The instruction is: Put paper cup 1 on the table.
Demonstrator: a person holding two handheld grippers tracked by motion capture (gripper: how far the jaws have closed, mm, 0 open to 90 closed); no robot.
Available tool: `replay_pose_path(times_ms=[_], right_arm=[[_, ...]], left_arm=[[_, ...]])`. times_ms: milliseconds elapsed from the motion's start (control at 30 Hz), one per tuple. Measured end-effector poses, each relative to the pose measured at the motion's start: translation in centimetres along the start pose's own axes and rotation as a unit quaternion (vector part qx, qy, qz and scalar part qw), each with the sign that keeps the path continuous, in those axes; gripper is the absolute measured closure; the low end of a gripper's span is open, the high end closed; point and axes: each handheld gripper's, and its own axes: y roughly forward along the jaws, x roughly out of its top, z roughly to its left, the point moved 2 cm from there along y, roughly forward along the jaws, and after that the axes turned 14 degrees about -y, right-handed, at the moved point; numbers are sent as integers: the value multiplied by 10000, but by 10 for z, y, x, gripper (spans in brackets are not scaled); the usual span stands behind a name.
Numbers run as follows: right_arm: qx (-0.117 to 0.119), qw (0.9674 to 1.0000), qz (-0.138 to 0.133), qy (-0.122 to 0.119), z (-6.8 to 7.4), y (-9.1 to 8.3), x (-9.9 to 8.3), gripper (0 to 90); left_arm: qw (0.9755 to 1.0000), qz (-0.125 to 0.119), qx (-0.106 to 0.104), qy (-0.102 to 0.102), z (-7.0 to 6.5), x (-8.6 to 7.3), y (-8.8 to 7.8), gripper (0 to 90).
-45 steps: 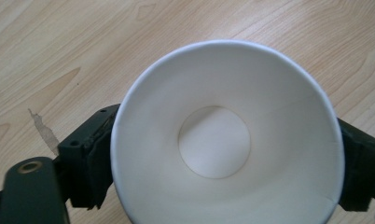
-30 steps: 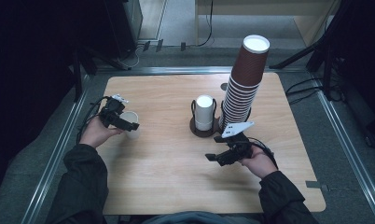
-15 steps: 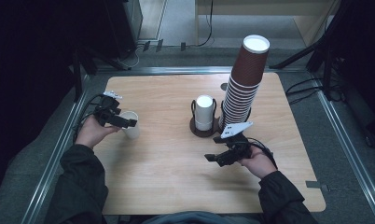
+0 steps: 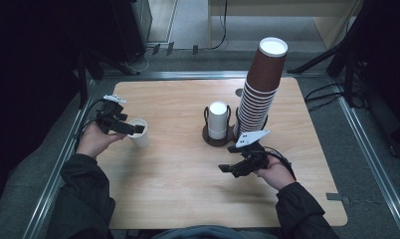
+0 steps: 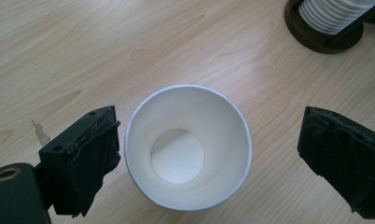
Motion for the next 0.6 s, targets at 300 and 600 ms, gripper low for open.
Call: replay_pose_path(times_ms=[300, 600], right_arm=[[135, 9998, -133, -98, 2, -2, 1, 236], [-146, 9999, -89, -4, -5, -4, 4, 161]], left_arm=[[9997, -44, -125, 197, -15, 0, -10, 74], [9988, -89, -224, 437, -35, 0, -14, 112]])
